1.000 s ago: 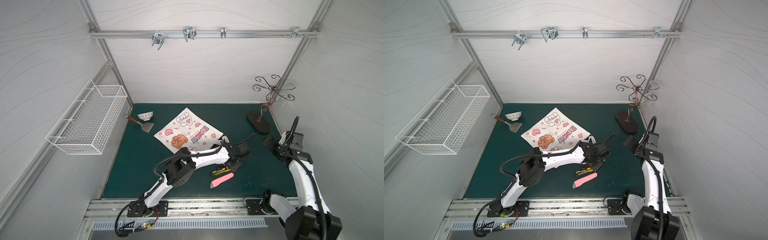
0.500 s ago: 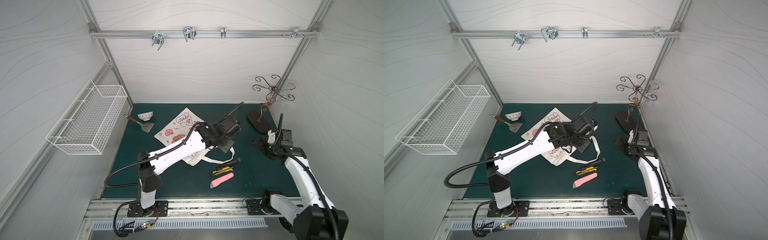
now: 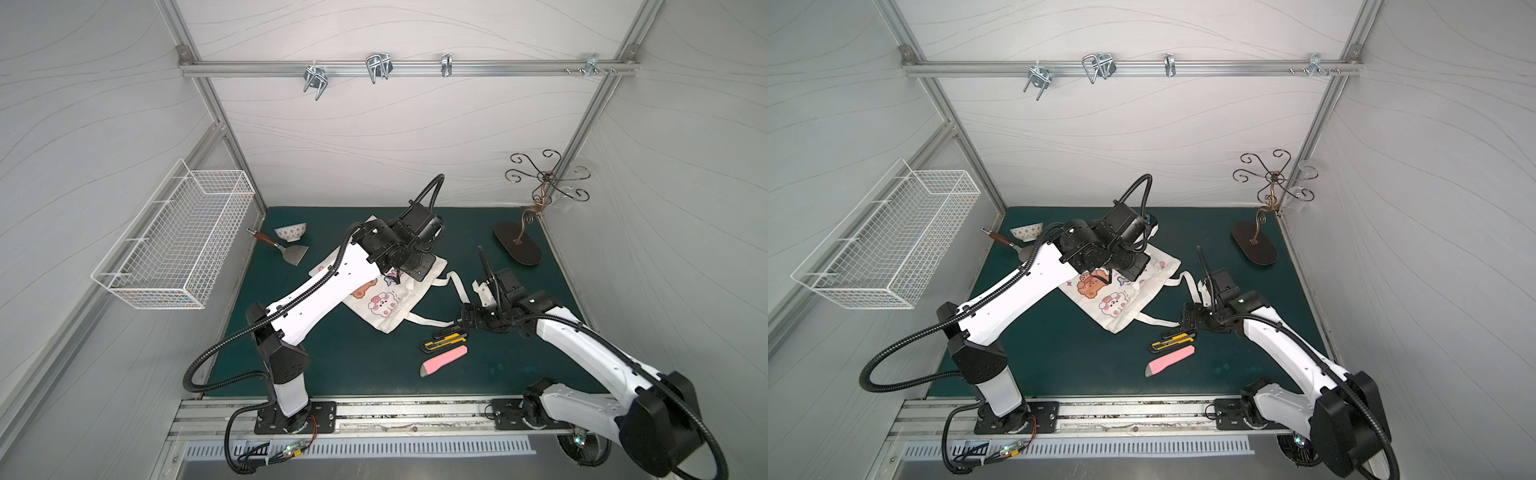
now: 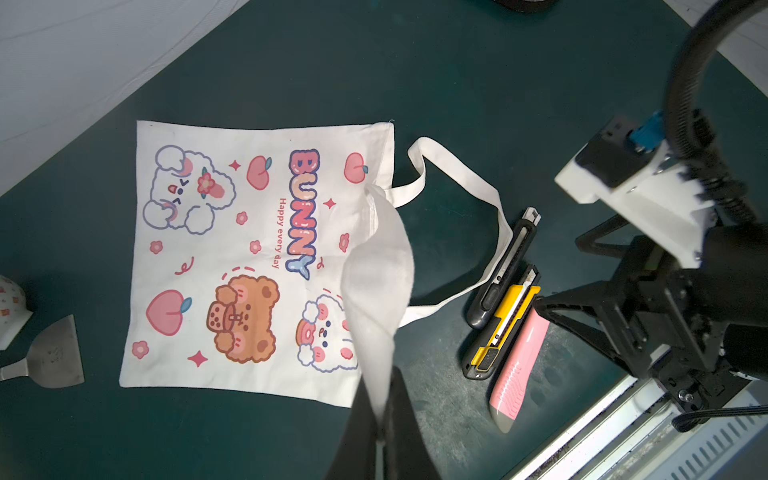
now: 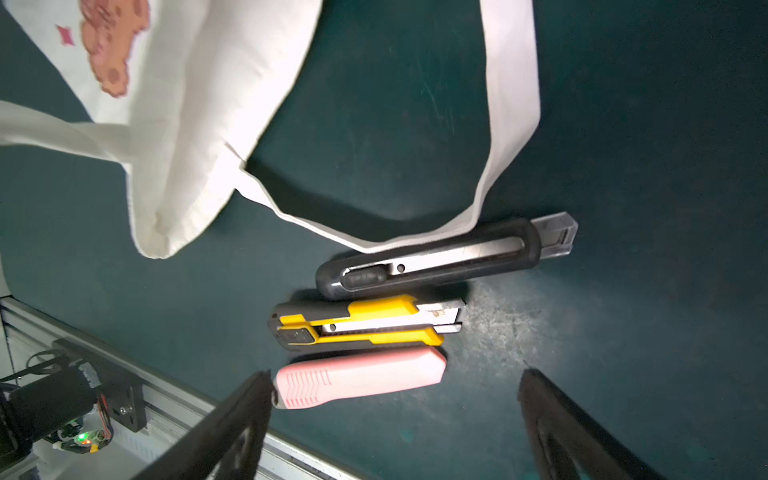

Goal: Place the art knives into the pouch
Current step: Open the pouch at the center of the board, then adjust the utility knife at the center of the board.

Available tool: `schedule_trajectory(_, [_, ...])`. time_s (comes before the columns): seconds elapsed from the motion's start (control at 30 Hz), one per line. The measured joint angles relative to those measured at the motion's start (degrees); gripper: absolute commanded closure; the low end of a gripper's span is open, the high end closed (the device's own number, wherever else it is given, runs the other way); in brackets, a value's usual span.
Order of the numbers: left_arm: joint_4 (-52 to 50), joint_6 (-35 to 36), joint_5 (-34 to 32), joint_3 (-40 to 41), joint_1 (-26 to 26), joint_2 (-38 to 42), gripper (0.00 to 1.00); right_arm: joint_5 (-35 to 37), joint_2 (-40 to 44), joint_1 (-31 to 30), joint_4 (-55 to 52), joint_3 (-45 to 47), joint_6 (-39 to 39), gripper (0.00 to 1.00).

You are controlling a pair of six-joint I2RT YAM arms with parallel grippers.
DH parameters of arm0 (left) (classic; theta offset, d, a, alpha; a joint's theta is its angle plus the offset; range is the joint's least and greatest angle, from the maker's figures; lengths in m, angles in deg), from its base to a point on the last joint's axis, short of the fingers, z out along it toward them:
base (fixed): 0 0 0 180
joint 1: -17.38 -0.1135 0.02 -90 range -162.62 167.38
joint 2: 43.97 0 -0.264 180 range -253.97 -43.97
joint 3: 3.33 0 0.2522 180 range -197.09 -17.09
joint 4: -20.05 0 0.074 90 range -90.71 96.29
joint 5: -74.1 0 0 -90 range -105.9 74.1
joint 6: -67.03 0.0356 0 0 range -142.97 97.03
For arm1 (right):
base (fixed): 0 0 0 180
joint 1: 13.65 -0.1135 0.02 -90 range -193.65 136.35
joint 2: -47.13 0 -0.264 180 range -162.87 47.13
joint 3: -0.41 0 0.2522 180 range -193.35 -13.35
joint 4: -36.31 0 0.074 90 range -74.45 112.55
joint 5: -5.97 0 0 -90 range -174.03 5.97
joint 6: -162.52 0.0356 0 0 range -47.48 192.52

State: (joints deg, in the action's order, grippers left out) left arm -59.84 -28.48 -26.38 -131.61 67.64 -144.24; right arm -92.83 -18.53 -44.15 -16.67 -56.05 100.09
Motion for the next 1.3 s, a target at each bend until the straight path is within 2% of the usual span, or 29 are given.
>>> schedule_trajectory(0.2, [-0.5,0.7,0.0,-2.1,-0.3,1.4,1.00,2.1,-6.7,-5.0,1.5,1.7,3.8,0.12])
schedule_trajectory(0.43, [-0.9,0.9,0.0,-2.3,-0.7,1.7,1.00,3.8,-9.7,-8.8,3.6,2.2,10.3,0.11])
schedule_trajectory(0.83, [-0.3,0.9,0.6,1.7,-0.9,4.9,1.00,5.3,-11.4,-9.9,5.8,2.2,19.6,0.10])
schedule_trajectory(1.3, [0.8,0.9,1.2,3.2,-1.2,5.7,1.00,6.9,-17.1,-11.6,7.3,-0.2,23.3,0.10])
